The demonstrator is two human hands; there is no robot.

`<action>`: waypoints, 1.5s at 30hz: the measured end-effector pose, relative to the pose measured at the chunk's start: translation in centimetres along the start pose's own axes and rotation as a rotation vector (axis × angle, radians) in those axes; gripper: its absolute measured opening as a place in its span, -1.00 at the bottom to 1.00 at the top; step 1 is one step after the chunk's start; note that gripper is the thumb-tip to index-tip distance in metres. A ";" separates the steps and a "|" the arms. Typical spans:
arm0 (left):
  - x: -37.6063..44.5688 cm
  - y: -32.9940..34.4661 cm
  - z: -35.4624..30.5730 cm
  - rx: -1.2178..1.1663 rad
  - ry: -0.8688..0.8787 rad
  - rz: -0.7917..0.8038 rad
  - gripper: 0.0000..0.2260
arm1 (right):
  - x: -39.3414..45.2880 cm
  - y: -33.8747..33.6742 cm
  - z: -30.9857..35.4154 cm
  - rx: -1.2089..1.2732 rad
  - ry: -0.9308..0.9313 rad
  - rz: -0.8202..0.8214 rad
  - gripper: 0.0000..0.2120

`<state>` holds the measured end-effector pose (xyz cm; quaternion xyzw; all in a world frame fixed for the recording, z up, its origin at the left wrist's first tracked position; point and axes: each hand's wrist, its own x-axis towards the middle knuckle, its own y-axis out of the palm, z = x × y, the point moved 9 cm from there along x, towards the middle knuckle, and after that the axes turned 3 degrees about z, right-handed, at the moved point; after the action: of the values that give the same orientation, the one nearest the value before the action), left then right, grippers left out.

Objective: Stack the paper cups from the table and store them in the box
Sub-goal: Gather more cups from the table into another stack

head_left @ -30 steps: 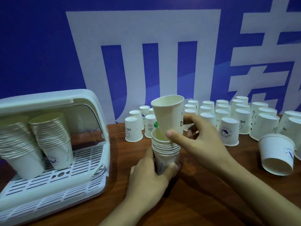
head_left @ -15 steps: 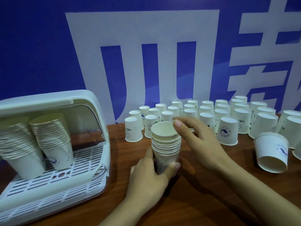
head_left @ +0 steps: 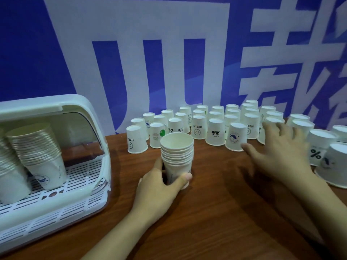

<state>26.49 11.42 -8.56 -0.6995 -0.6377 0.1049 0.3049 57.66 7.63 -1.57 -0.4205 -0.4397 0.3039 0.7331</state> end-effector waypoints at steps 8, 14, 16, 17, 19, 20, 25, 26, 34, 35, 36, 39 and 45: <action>-0.3 0.1 -0.6 -0.013 0.008 0.007 -0.33 | -3.1 0.5 -2.3 0.208 0.071 -0.080 -0.54; -0.3 0.0 -0.4 -0.018 0.017 0.003 -0.33 | -3.2 2.9 -5.0 0.401 0.236 0.135 -0.31; -0.2 0.1 -0.4 -0.005 0.024 0.006 -0.38 | -3.3 3.2 -4.7 0.443 0.224 0.180 -0.36; -0.2 0.1 -0.4 0.001 0.029 0.006 -0.41 | -3.3 3.3 -4.4 0.464 0.209 0.187 -0.38; -0.2 0.1 -0.5 0.014 0.040 0.005 -0.45 | -3.6 3.1 -3.6 0.602 0.194 0.164 -0.42; -0.2 0.2 -0.5 0.019 0.046 0.006 -0.45 | -3.9 2.8 -3.1 0.715 0.192 0.147 -0.44; -0.3 0.4 -0.7 0.035 0.061 0.014 -0.37 | -4.4 0.9 0.1 0.838 -0.069 0.031 -0.56; -0.4 0.3 -0.7 0.039 0.059 0.001 -0.35 | -4.5 0.6 0.7 0.854 -0.128 0.022 -0.61; -1.1 -1.0 -1.3 -0.027 0.110 -0.133 0.06 | -5.6 2.7 3.9 0.794 -0.376 0.207 -0.60; -1.2 -1.2 -1.6 -0.018 0.141 -0.158 0.06 | -5.7 2.6 3.9 0.794 -0.373 0.197 -0.58; -1.4 -1.4 -1.9 0.001 0.173 -0.188 0.04 | -5.6 2.3 3.7 0.798 -0.367 0.154 -0.55; -2.4 -2.7 -3.9 0.047 0.335 -0.345 -0.11 | -6.1 0.4 3.6 0.835 -0.413 -0.027 -0.50; -6.8 -2.2 -10.0 0.070 0.926 -0.377 -0.60 | -8.9 -1.5 7.3 0.611 -0.805 -0.201 -0.47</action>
<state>28.90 2.00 -1.05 -0.5346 -0.5469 -0.2522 0.5929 47.36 2.26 -1.77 0.0073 -0.6164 0.4843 0.6209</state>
